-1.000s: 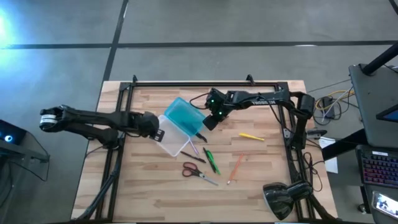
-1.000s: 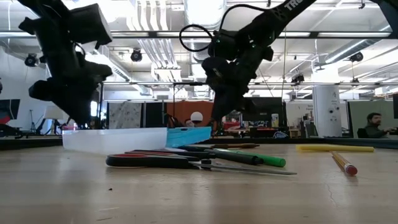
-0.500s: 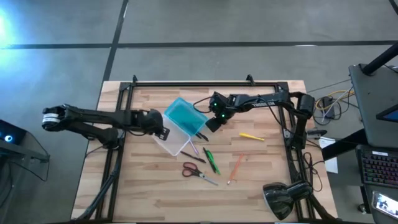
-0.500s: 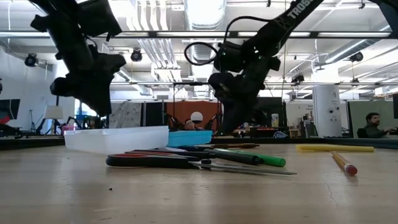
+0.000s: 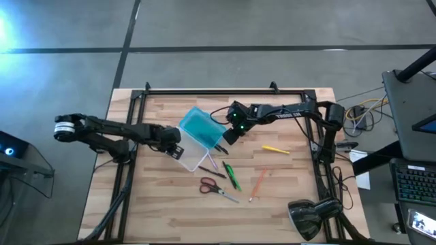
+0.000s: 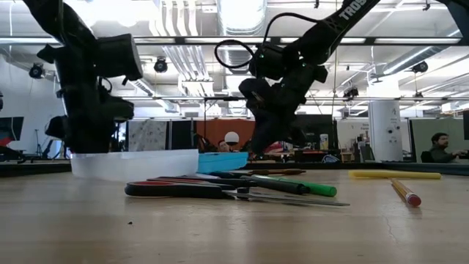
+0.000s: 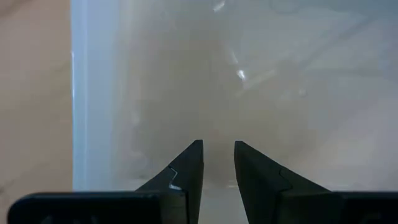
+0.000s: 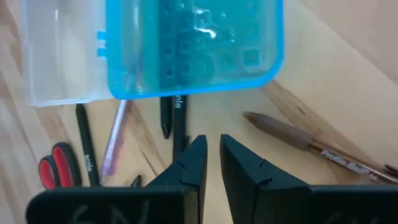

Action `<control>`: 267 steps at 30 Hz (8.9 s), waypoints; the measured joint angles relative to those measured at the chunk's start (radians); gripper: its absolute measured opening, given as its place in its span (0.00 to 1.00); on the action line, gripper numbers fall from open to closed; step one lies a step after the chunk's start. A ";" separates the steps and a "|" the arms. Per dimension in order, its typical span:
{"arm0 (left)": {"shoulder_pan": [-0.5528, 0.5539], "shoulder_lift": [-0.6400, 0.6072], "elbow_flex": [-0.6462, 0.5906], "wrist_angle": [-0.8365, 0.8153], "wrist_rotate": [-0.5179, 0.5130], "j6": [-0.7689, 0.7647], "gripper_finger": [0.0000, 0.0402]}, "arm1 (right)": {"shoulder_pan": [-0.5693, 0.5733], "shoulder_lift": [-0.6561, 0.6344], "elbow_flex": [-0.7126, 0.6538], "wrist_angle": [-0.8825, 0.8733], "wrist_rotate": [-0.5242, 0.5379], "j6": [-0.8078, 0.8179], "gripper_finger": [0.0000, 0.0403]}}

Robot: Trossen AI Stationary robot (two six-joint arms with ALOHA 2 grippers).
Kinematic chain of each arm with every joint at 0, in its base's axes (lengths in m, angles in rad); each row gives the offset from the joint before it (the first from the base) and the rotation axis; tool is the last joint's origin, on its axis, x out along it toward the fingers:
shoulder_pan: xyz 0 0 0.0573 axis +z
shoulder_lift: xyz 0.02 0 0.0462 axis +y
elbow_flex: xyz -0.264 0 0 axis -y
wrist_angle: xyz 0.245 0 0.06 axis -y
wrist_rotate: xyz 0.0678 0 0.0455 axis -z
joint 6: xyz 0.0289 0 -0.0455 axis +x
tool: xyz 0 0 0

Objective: Pick & place school supplies into a supply box
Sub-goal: Prepare the blue supply box, then put the black pen into the blue supply box

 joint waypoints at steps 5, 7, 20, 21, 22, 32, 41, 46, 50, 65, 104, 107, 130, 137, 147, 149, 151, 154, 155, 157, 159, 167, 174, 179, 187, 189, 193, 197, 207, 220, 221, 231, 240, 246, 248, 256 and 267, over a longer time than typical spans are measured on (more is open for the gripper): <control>-0.044 -0.001 -0.008 0.021 0.074 -0.090 0.19 | -0.004 0.000 -0.018 0.050 0.008 -0.002 0.10; -0.077 -0.001 -0.008 0.057 0.099 -0.134 0.19 | -0.005 0.001 -0.025 0.079 0.012 -0.002 0.10; -0.334 0.001 -0.026 0.203 -0.032 -0.547 0.19 | -0.007 0.002 -0.045 0.126 0.011 -0.002 0.10; -0.335 0.001 -0.035 0.216 -0.040 -0.560 0.19 | -0.007 0.002 -0.049 0.128 0.011 -0.002 0.10; -0.335 0.001 -0.045 0.229 -0.047 -0.566 0.19 | -0.007 0.002 -0.053 0.128 0.011 -0.002 0.10; -0.284 0.123 -0.095 0.463 -0.069 -0.528 0.19 | -0.015 0.001 -0.075 0.087 0.099 0.002 0.10; -0.358 0.098 -0.085 0.398 -0.051 -0.593 0.19 | -0.020 -0.009 -0.075 0.079 0.106 -0.005 0.10; -0.469 0.055 -0.087 0.268 -0.179 -0.786 0.19 | -0.021 -0.009 -0.075 0.079 0.128 -0.010 0.10; -0.543 0.069 -0.087 0.254 -0.206 -0.905 0.19 | -0.024 -0.009 -0.075 0.081 0.131 -0.015 0.10; -0.590 0.174 -0.085 0.335 -0.056 -0.983 0.19 | -0.057 -0.008 -0.075 0.046 0.159 -0.059 0.10; -0.558 0.204 -0.087 0.267 -0.306 -1.132 0.19 | -0.075 -0.007 -0.075 0.100 0.132 -0.135 0.10; -0.554 0.204 -0.088 0.300 -0.306 -1.132 0.19 | -0.060 -0.007 -0.050 0.120 0.106 -0.226 0.10; -0.546 0.122 -0.074 0.342 -0.345 -1.072 0.19 | -0.006 0.002 0.013 0.157 0.149 -0.713 0.55; -0.544 0.107 -0.068 0.361 -0.347 -1.059 0.19 | -0.017 0.118 0.061 0.157 0.152 -0.592 0.55; -0.538 0.094 -0.067 0.361 -0.350 -1.035 0.19 | -0.014 0.210 0.279 -0.036 0.255 -0.740 0.55; -0.538 0.094 -0.067 0.361 -0.350 -1.031 0.19 | -0.018 0.224 0.294 -0.045 0.259 -0.797 0.55; -0.538 0.094 -0.067 0.362 -0.351 -1.024 0.19 | -0.019 0.251 0.302 -0.051 0.259 -0.839 0.55; -0.538 0.093 -0.068 0.363 -0.351 -1.022 0.19 | -0.015 0.290 0.324 -0.074 0.254 -0.848 0.55; -0.538 0.093 -0.068 0.363 -0.352 -1.022 0.19 | -0.013 0.294 0.337 -0.072 0.251 -0.844 0.55; -0.538 0.093 -0.068 0.363 -0.353 -1.021 0.19 | -0.005 0.301 0.351 -0.081 0.253 -0.844 0.55; -0.538 0.093 -0.069 0.364 -0.353 -1.021 0.19 | -0.002 0.308 0.357 -0.084 0.251 -0.845 0.55; -0.536 0.092 -0.072 0.364 -0.354 -1.013 0.19 | 0.019 0.311 0.369 -0.135 0.283 -0.840 0.54; -0.533 0.092 -0.072 0.364 -0.356 -1.012 0.19 | 0.022 0.310 0.369 -0.185 0.281 -0.815 0.46; -0.529 0.092 -0.073 0.364 -0.363 -1.012 0.19 | 0.022 0.310 0.369 -0.187 0.283 -0.815 0.40; -0.529 0.092 -0.070 0.368 -0.372 -1.012 0.19 | 0.022 0.310 0.369 -0.188 0.283 -0.800 0.30; -0.529 0.092 -0.068 0.367 -0.379 -1.011 0.19 | 0.022 0.310 0.368 -0.186 0.283 -0.791 0.26; -0.529 0.092 -0.067 0.373 -0.382 -1.011 0.19 | 0.022 0.310 0.367 -0.177 0.293 -0.776 0.17; -0.529 0.092 -0.067 0.374 -0.382 -1.009 0.19 | 0.032 0.318 0.367 -0.157 0.338 -0.758 0.09; -0.529 0.092 -0.067 0.374 -0.381 -1.008 0.19 | 0.041 0.314 0.370 -0.222 0.366 -0.681 0.04; -0.529 0.092 -0.067 0.374 -0.381 -1.008 0.19 | -0.018 0.227 0.365 -0.299 0.523 -0.291 0.02; -0.529 0.092 -0.067 0.375 -0.381 -1.008 0.19 | -0.021 0.224 0.365 -0.300 0.530 -0.291 0.02; -0.529 0.092 -0.066 0.375 -0.381 -1.009 0.19 | -0.007 0.202 0.365 -0.305 0.301 -0.641 0.03; -0.529 0.092 -0.066 0.381 -0.381 -1.010 0.19 | -0.018 0.209 0.365 -0.314 0.237 -0.706 0.33; -0.529 0.092 -0.066 0.381 -0.381 -1.013 0.19 | -0.065 0.211 0.380 -0.323 0.126 -0.749 0.50; -0.529 0.092 -0.066 0.381 -0.381 -1.013 0.19 | -0.081 0.216 0.394 -0.318 0.116 -0.730 0.51; -0.527 0.092 -0.066 0.391 -0.380 -1.015 0.19 | -0.089 0.320 0.537 -0.387 0.118 -0.742 0.51; -0.526 0.092 -0.066 0.402 -0.377 -1.022 0.19 | -0.067 0.449 0.767 -0.547 0.241 -0.714 0.51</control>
